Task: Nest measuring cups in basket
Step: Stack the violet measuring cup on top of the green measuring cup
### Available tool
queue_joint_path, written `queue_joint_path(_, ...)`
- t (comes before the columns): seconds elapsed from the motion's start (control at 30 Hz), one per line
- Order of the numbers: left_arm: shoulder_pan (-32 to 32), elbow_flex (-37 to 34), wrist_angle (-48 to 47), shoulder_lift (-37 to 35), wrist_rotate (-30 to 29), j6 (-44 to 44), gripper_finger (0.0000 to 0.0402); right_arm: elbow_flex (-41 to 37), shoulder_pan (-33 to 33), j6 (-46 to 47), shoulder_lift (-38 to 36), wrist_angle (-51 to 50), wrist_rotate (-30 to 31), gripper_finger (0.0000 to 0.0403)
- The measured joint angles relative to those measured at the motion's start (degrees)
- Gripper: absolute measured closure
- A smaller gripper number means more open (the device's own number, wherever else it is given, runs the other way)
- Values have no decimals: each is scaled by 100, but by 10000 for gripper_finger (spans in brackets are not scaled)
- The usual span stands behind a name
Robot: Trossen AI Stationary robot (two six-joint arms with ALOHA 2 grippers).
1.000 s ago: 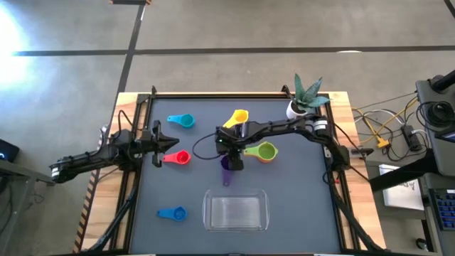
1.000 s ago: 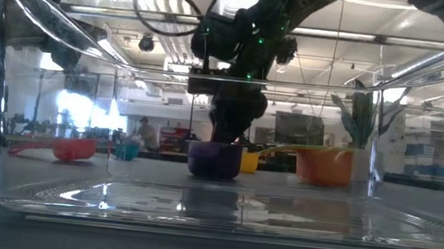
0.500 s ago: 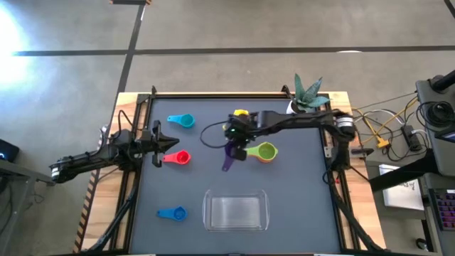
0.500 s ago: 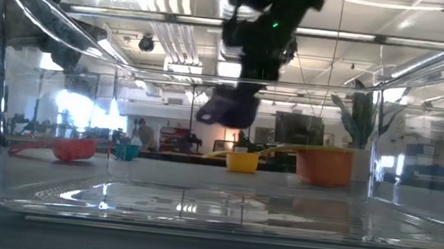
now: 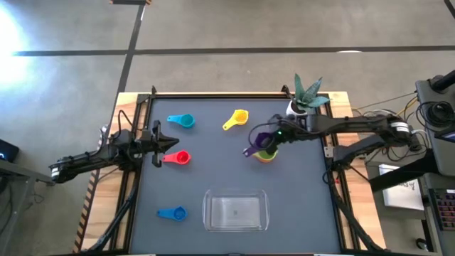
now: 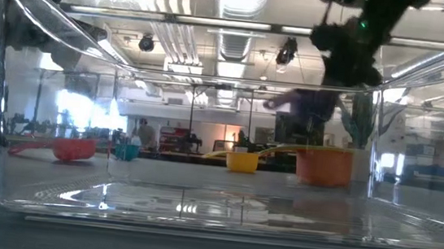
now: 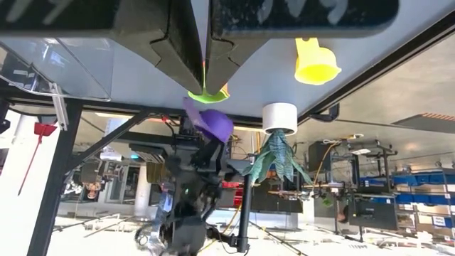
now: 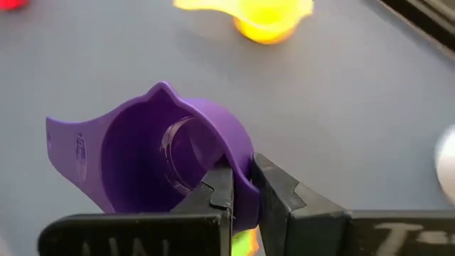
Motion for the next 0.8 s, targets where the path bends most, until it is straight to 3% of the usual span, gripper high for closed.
queue_joint_path(0.27,0,-2,1,0,0,-1,402,-878,-2,925,-271,516,-181,382)
queue_joint_path(0.53,0,-1,0,0,1,1,402,-968,-2,1274,-163,530,-457,380)
queue_joint_path(0.8,0,-2,-1,0,0,2,402,-968,0,1165,-7,458,-532,279)
